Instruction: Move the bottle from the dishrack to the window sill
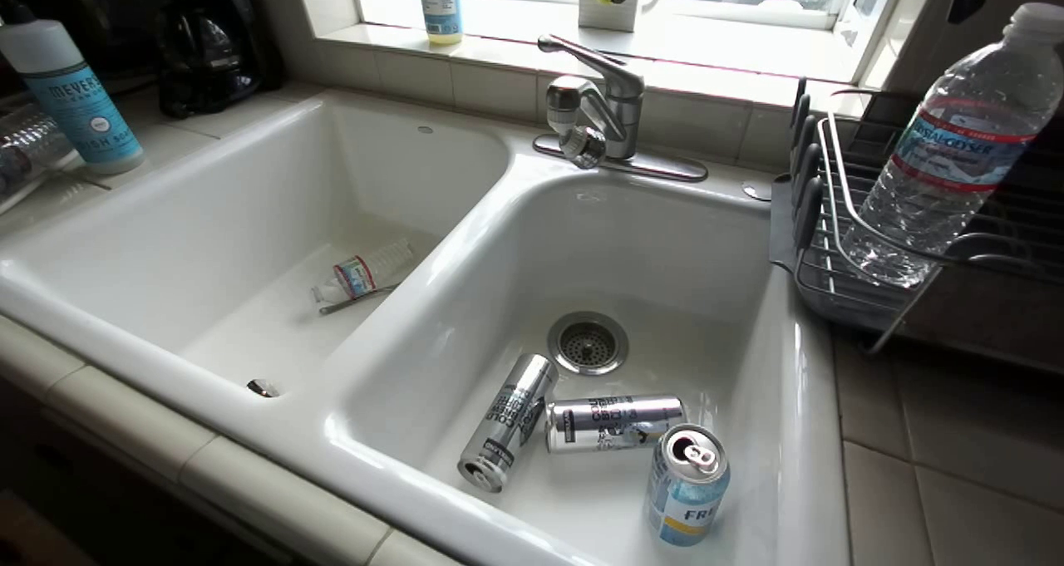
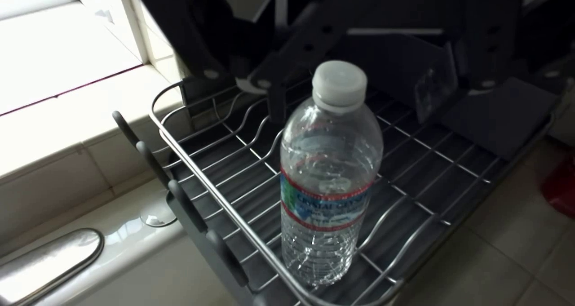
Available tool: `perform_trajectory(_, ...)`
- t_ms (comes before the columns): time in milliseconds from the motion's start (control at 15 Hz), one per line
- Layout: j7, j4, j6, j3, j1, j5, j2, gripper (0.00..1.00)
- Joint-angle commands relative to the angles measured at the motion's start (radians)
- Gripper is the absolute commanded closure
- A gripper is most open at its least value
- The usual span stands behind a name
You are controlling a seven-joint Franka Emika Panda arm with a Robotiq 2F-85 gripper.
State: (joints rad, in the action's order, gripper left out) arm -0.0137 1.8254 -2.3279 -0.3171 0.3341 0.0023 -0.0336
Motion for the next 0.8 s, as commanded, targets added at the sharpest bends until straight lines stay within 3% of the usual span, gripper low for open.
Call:
perform_trajectory(0,0.027,0.036,-0.029,0.001,-0.007,-0.02,0.022,0.23)
perform_trajectory(733,0.036,0.006,-0.029,-0.002,-0.004,-0.018,-0.004,0.28)
